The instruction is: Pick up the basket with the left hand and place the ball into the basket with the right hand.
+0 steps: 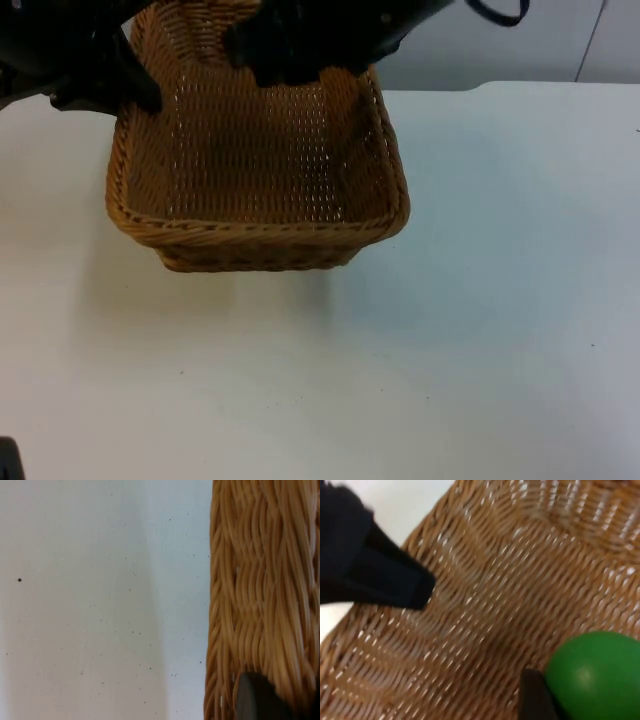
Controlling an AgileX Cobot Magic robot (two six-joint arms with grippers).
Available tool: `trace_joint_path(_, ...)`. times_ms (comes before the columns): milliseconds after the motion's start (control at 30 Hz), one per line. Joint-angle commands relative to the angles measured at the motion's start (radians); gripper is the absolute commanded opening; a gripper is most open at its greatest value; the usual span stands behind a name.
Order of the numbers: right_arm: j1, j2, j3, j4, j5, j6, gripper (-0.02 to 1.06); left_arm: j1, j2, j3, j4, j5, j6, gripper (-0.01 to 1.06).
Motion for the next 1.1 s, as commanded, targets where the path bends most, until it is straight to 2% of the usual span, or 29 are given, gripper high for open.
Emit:
trace_joint_path(0, 0.009, 0.018, -0.006, 0.011, -0.004, -0.022, 0.0, 0.003, -0.014, -0.008, -0.028, -0.007, -0.005, 0.0)
trace_joint_path(133, 0.013, 0.045, -0.006, 0.054, -0.025, -0.056, 0.0, 0.003, -0.014, -0.008, -0.028, -0.005, -0.005, 0.0)
trace_joint_path(700, 0.013, 0.055, -0.006, 0.05, -0.093, -0.058, 0.0, 0.003, -0.014, -0.008, -0.03, -0.005, -0.005, 0.0)
trace_joint_path(767, 0.013, 0.055, -0.006, 0.05, -0.098, -0.059, 0.05, 0.003, -0.014, -0.008, -0.03, -0.003, -0.005, 0.0)
trace_joint_path(800, 0.013, 0.055, -0.006, 0.048, -0.106, -0.059, 0.11, 0.003, -0.014, -0.008, -0.03, -0.003, -0.005, 0.0)
trace_joint_path(900, 0.013, 0.055, -0.006, 0.048, -0.126, -0.059, 0.36, 0.003, -0.014, -0.008, -0.03, -0.001, -0.005, 0.0)
trace_joint_path(933, 0.013, 0.055, -0.006, 0.048, -0.126, -0.059, 0.36, 0.003, -0.014, -0.008, -0.03, -0.001, -0.005, 0.0)
trace_joint_path(1000, 0.013, 0.055, -0.006, 0.048, -0.133, -0.057, 0.5, 0.003, -0.014, -0.008, -0.03, 0.002, -0.005, 0.0)
trace_joint_path(1067, 0.013, 0.055, -0.006, 0.05, -0.133, -0.057, 0.53, 0.003, -0.014, -0.008, -0.03, 0.005, -0.005, 0.0)
